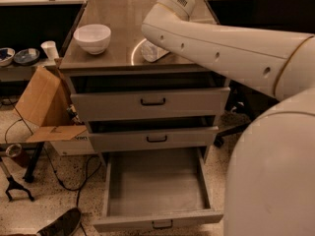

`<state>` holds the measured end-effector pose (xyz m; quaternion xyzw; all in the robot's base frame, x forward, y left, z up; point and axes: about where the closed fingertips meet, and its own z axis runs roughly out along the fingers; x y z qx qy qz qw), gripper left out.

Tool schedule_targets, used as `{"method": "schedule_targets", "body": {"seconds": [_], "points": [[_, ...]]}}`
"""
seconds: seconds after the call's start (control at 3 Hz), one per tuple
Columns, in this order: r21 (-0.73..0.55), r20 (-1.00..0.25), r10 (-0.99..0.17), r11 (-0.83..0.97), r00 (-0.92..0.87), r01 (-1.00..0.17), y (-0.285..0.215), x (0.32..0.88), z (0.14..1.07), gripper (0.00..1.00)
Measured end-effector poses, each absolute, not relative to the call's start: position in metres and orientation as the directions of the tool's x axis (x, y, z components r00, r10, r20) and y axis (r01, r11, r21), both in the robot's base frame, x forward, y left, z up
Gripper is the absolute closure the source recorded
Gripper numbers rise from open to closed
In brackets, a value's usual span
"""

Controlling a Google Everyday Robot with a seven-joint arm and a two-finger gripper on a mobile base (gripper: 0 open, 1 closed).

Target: Place blue plastic bottle into bottom drawer

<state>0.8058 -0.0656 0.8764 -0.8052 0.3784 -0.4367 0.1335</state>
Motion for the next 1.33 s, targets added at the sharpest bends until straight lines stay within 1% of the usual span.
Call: {"method": "schedule_targets", "body": {"seconds": [0.33,0.67,1.0,1.33], "points": [[-0.539,0.61,-0.702,-0.707,0.367,-0.457,-0.062,0.801,0.879,0.52],[-0.522,0.622,-0.673,-0.738,0.401,-0.428,-0.057,0.799,0.881,0.21],[-0.511,0.631,-0.656,-0.753,0.414,-0.414,-0.055,0.799,0.882,0.01],[-0.494,0.652,-0.628,-0.777,0.424,-0.39,-0.052,0.801,0.886,0.0]]}}
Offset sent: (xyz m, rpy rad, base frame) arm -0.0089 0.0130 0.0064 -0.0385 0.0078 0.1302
